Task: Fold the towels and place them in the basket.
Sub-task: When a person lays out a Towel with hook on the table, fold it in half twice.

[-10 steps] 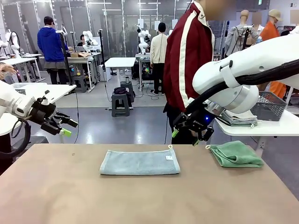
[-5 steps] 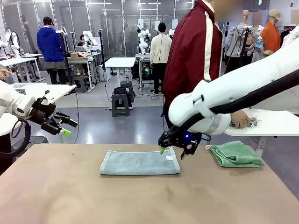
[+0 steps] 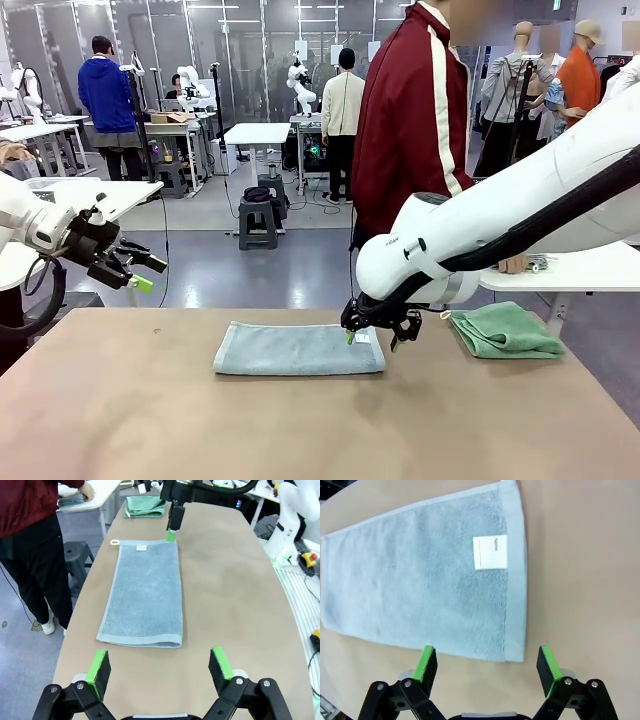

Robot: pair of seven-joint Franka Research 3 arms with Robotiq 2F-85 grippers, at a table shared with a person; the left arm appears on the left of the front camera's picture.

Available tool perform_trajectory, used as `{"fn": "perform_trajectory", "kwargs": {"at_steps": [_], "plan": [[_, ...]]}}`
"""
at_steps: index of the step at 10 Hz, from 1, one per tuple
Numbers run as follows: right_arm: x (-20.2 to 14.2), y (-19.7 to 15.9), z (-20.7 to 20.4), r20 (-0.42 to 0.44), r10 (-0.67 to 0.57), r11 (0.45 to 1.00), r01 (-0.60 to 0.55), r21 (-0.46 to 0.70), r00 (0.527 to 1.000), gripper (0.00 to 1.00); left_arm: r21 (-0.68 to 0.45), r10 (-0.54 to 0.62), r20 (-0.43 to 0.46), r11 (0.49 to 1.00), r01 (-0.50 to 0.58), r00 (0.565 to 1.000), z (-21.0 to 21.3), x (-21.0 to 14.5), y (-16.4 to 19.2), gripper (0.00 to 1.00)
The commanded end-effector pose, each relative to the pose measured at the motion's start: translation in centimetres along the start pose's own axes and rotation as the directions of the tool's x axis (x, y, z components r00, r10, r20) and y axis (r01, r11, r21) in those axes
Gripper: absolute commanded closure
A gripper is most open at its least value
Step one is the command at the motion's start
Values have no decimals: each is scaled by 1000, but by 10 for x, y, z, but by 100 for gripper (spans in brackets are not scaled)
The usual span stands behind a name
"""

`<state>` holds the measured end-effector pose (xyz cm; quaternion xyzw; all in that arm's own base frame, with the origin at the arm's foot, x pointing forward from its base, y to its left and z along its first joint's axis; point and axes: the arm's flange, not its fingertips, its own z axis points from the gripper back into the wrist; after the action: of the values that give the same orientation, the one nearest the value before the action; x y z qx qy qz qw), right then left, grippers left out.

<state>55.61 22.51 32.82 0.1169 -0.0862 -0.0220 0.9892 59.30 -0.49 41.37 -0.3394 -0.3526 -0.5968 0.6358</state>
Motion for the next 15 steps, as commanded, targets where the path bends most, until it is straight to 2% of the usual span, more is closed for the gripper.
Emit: {"fn": "perform_trajectory", "kwargs": {"at_steps": [1, 7, 10, 11, 14, 15], "plan": [[20, 14, -13, 14, -7, 999, 7, -38, 1000, 0, 6, -3, -2, 1000, 3, 1000, 1, 2, -1, 0], [32, 18, -40, 49, 30, 994, -25, -111, 998, 0, 6, -3, -2, 1000, 3, 1000, 1, 2, -1, 0], [35, 15, -47, 48, 39, 994, -34, -106, 998, 0, 6, -3, -2, 1000, 3, 1000, 1, 2, -1, 0], [37, 15, -51, 40, 35, 996, -31, -80, 999, 20, 6, -3, -2, 1000, 3, 1000, 1, 2, -1, 0], [37, 17, -52, 38, 24, 996, -21, -87, 999, 20, 6, -3, -2, 1000, 3, 1000, 1, 2, -1, 0], [36, 17, -52, 48, 30, 993, -24, -114, 998, 36, 6, -3, -2, 1000, 3, 1000, 1, 2, -1, 0]]}}
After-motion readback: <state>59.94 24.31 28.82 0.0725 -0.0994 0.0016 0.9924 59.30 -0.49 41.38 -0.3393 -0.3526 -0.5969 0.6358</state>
